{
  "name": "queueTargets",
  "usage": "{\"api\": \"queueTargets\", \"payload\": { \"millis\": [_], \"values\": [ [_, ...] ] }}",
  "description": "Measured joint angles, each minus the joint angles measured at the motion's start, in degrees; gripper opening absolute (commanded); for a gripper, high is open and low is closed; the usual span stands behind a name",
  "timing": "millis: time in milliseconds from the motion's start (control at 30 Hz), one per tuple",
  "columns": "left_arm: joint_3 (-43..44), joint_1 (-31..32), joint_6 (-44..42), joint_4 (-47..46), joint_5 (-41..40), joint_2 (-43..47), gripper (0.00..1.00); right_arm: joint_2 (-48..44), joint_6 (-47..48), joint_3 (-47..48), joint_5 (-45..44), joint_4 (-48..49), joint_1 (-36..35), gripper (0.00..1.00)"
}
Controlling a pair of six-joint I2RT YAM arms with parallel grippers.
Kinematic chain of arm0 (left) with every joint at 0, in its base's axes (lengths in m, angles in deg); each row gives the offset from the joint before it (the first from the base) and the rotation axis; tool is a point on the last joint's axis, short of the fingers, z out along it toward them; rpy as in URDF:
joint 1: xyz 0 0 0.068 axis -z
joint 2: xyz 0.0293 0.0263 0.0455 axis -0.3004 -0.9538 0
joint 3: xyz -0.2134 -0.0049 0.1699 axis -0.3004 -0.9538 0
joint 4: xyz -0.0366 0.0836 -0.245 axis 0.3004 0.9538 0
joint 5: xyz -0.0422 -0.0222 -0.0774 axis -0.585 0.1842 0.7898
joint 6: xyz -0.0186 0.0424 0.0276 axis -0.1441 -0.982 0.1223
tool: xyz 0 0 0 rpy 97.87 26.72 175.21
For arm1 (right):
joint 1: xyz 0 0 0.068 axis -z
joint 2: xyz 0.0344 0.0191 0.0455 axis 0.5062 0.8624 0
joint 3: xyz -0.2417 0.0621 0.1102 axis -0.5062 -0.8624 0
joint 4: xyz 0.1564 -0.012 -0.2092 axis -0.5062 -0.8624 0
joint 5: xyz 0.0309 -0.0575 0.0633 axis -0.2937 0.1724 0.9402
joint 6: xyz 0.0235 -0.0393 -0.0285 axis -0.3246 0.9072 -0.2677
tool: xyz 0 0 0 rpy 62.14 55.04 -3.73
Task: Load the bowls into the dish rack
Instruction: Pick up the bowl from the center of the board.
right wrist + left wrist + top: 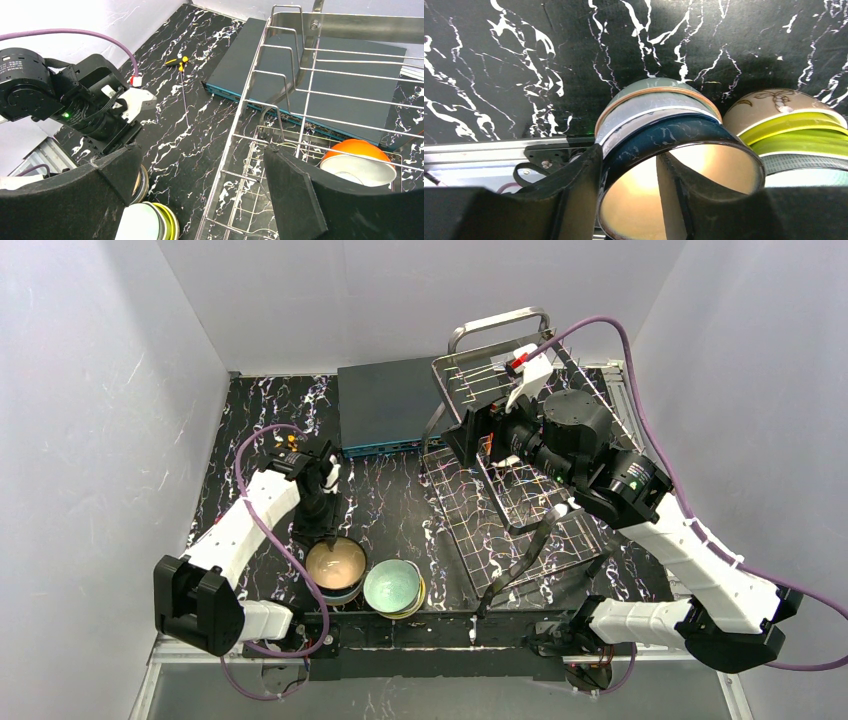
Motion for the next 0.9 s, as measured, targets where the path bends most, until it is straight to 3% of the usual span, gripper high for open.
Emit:
{"api": "queueTargets", "payload": {
  "millis": [333,900],
  "values": [
    [0.0,0.7,-0.7,1.6,-1.9,0.2,0.00,0.0,0.0,0.0,0.2,0.0,0.0,0.99],
    [4.0,1.0,-2.2,2.0,-1.8,4.7,0.00,0.0,-0.5,0.0,1.3,0.0,0.0,0.99]
  ]
}}
